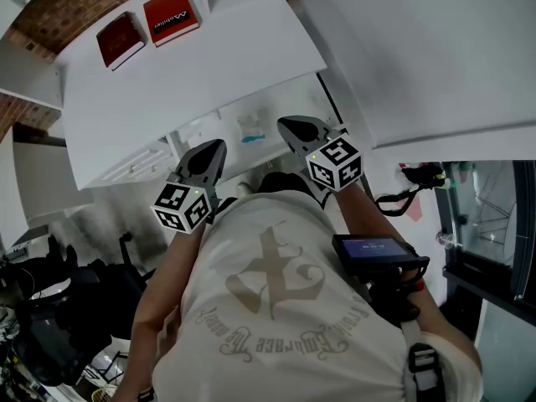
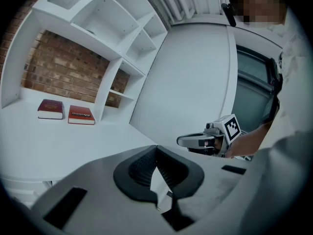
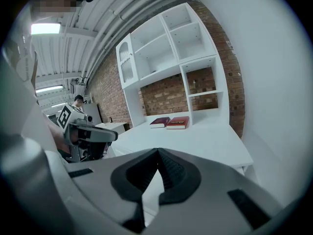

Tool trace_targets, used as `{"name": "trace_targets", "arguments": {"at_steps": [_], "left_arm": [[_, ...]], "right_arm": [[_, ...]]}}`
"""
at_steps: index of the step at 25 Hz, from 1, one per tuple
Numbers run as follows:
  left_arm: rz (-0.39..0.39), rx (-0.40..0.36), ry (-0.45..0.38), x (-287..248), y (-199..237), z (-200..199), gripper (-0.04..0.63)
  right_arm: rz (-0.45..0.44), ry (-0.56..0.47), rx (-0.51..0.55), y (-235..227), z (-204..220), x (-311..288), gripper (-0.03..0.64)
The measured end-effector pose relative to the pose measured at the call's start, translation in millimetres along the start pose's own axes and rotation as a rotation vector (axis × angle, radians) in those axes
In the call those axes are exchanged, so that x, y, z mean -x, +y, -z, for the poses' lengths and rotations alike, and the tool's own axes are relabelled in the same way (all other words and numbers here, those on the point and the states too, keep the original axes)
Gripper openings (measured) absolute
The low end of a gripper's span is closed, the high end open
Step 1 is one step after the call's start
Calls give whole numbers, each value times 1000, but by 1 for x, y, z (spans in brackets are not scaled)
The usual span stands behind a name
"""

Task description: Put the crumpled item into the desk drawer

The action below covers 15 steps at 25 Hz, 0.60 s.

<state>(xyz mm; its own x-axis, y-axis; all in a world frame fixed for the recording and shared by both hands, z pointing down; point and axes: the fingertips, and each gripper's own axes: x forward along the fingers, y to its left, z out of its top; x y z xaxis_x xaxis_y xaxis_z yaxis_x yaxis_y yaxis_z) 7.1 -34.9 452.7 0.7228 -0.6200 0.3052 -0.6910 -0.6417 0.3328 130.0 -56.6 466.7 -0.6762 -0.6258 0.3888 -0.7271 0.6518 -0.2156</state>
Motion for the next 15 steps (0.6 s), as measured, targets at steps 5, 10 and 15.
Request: {"name": "trace_targets", "arguments": {"at_steps": [5, 10, 15], "left_arm": [[6, -5, 4, -1, -5, 4, 21], [-4, -9, 11, 3, -5, 7, 21], [-21, 3, 13, 6, 4, 8, 21]], "right_arm": [[1, -4, 9, -1, -1, 3, 23], [-11, -9, 11, 1, -1, 2, 23], [-31, -5, 15, 5, -3, -9, 23]]}}
